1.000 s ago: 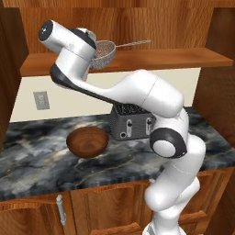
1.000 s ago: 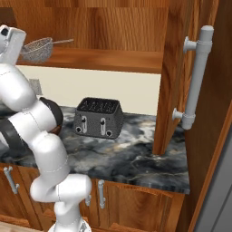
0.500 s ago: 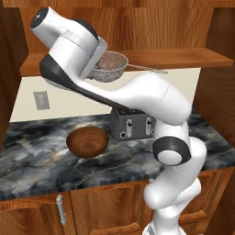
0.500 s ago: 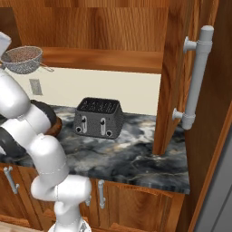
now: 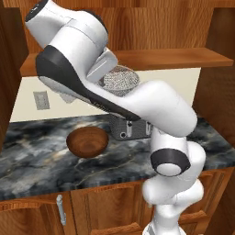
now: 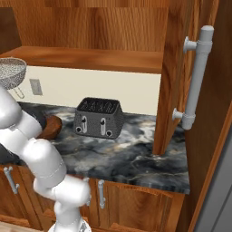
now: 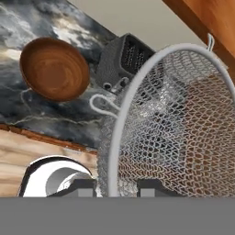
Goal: Open the cabinet and setup a tea strainer by placing it in the bowl upright.
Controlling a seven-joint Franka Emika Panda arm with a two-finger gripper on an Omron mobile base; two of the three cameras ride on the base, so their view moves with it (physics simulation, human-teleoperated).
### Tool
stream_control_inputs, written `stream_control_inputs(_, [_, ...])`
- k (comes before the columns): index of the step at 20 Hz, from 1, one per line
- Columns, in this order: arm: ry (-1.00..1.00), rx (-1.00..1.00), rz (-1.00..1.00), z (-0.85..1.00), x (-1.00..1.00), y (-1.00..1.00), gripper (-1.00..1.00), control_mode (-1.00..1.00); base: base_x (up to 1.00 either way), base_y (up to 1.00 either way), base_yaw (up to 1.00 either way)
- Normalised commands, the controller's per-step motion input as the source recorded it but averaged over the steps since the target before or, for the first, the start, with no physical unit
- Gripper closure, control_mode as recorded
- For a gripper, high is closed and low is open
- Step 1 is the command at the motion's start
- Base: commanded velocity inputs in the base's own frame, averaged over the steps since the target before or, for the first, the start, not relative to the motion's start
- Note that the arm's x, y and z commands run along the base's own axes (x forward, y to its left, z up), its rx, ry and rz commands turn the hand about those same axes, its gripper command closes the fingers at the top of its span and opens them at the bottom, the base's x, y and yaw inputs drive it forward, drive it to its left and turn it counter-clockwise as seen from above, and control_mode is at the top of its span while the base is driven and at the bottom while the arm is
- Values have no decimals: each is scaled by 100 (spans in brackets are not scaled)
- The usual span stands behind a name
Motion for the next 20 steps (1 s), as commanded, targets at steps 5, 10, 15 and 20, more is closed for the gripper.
stream_control_inputs(5, [0, 6, -8, -34, -80, -22, 100, -100, 0, 0, 0])
stream_control_inputs(10, [11, 11, -5, -55, -17, -67, 100, -100, 0, 0, 0])
stream_control_inputs(15, [9, 13, -1, -56, 1, -94, 100, -100, 0, 0, 0])
stream_control_inputs(20, [-8, 12, 0, -26, -2, -53, 100, -100, 0, 0, 0])
